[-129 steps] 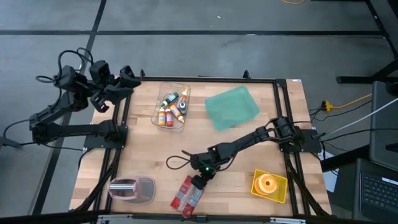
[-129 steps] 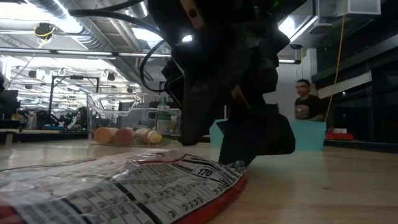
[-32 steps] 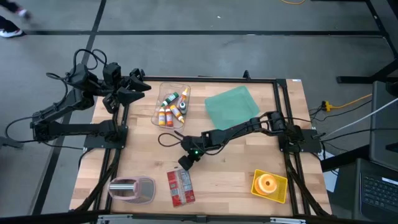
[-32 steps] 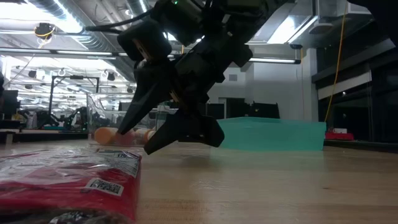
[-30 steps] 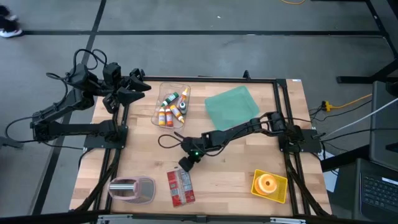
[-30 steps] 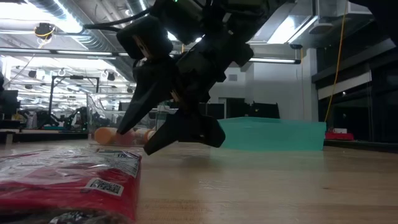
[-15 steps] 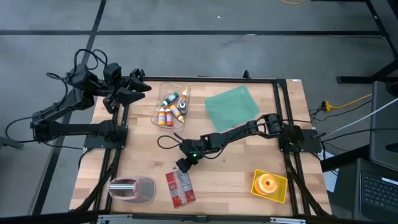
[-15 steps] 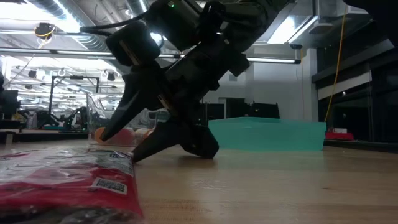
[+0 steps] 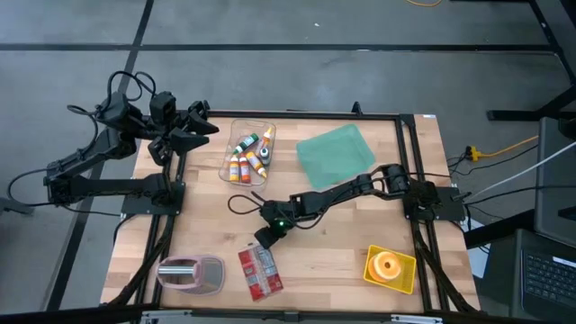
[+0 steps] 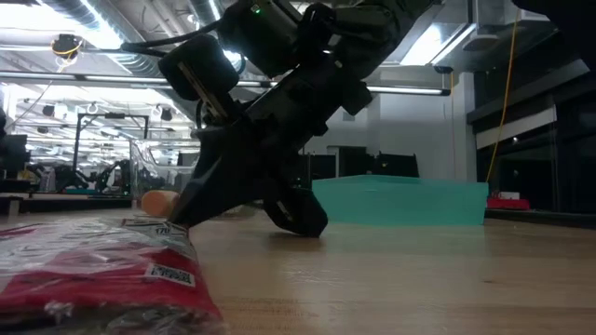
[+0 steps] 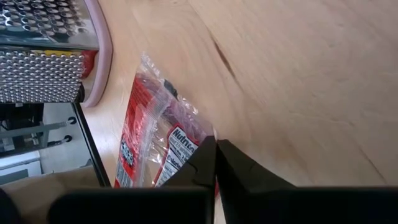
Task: Pick & Place Food Item
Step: Put the red popcorn bag into the blue bin
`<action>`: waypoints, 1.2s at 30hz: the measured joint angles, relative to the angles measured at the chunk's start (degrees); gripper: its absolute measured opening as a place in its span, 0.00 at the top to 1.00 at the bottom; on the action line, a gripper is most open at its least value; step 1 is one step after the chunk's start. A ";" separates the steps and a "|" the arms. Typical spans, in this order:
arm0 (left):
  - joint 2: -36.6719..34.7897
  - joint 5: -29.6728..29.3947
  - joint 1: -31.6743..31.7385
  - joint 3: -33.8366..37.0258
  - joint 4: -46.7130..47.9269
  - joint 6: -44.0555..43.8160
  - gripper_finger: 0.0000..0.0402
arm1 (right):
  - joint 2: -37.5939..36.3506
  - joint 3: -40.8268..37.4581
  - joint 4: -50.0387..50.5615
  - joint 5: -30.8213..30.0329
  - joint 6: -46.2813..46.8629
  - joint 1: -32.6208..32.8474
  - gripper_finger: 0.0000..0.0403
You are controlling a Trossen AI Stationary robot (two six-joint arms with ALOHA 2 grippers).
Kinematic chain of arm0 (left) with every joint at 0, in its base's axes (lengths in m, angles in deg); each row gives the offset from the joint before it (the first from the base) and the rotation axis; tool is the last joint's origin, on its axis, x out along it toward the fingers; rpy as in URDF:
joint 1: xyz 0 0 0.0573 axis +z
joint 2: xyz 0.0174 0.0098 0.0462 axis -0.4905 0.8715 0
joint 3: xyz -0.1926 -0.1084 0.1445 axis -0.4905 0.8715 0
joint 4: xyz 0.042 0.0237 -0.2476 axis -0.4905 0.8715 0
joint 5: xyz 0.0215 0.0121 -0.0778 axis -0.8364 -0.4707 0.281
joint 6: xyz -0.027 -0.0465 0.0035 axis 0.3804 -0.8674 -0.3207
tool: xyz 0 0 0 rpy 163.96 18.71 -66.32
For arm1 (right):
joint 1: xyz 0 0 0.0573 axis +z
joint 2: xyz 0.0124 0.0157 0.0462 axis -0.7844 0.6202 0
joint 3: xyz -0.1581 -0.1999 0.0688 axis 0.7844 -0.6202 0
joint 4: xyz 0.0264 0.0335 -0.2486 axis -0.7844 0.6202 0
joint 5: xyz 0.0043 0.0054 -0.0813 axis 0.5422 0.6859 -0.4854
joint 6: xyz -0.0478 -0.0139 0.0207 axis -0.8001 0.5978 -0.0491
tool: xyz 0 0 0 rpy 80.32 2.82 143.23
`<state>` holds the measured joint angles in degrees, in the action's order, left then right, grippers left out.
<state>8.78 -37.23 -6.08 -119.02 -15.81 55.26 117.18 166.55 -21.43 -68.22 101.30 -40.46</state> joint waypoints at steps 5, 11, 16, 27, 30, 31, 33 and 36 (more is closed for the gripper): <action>-0.02 0.09 0.02 0.00 -0.03 -0.20 0.58 | -0.14 -0.06 -0.27 0.64 0.48 -0.73 0.99; 0.00 0.07 0.02 0.00 -0.20 0.44 0.58 | -2.28 -0.46 -1.54 0.09 -0.31 -2.29 1.00; -0.01 0.06 0.01 0.00 -0.55 1.27 0.58 | -7.35 -0.31 -2.19 -2.05 -1.44 -3.73 1.00; 0.00 0.05 0.02 0.00 -0.63 2.37 0.58 | -15.72 -0.26 0.91 -8.64 -1.72 -4.95 1.00; 0.00 0.05 0.01 0.00 -0.66 2.38 0.58 | -17.14 -0.26 0.81 -9.99 -1.68 -4.66 1.00; 0.00 0.05 0.02 0.00 -0.66 2.38 0.58 | -17.54 -0.24 0.71 -10.48 -1.68 -4.60 1.00; -0.02 0.05 0.00 0.00 -0.66 2.38 0.58 | -18.31 -0.22 0.78 -11.84 -1.66 -4.47 1.00; 0.00 0.04 0.02 0.00 -0.66 2.40 0.58 | -19.73 -0.22 0.82 -13.52 -1.66 -4.51 1.00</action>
<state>8.78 -37.19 -6.07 -119.02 -16.46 57.66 97.45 166.33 -20.62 -81.74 99.64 -44.97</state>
